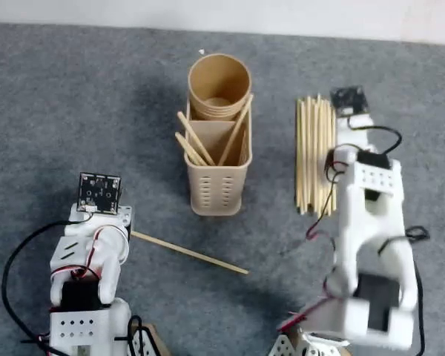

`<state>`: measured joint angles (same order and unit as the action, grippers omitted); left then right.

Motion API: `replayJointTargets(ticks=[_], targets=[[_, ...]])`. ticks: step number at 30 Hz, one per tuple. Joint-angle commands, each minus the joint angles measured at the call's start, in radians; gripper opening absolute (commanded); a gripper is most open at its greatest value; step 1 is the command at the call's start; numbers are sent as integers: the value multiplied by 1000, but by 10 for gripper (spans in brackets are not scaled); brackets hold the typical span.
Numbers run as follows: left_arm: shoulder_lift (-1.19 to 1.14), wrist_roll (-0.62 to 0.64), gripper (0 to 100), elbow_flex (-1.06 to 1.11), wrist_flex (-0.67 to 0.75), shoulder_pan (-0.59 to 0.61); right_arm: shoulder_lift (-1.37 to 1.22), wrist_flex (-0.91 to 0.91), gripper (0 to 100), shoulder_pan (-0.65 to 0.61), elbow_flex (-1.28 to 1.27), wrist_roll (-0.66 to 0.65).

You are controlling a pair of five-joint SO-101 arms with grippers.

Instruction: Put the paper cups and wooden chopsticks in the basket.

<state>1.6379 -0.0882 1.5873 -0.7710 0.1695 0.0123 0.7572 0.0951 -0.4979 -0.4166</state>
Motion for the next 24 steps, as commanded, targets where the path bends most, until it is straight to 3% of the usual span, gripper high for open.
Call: replayJointTargets(ticks=[1, 10, 12, 14, 15, 20, 24], targets=[[4, -11, 140, -5, 20, -13, -107, -51, 224, 16, 41, -14], [5, -11, 140, -5, 20, -13, -154, -84, 219, 15, 35, -14], [5, -11, 140, -5, 18, -13, -154, -84, 155, 12, 35, -17], [5, -11, 140, -5, 18, -13, -154, -84, 11, 12, 35, -17], [5, -11, 140, -5, 18, -13, -154, -84, 0, 12, 35, -18], [5, -11, 140, -5, 18, -13, -136, -76, 6, 12, 41, -6], [5, -11, 140, -5, 18, -13, 19, -77, 5, 10, 65, 132]])
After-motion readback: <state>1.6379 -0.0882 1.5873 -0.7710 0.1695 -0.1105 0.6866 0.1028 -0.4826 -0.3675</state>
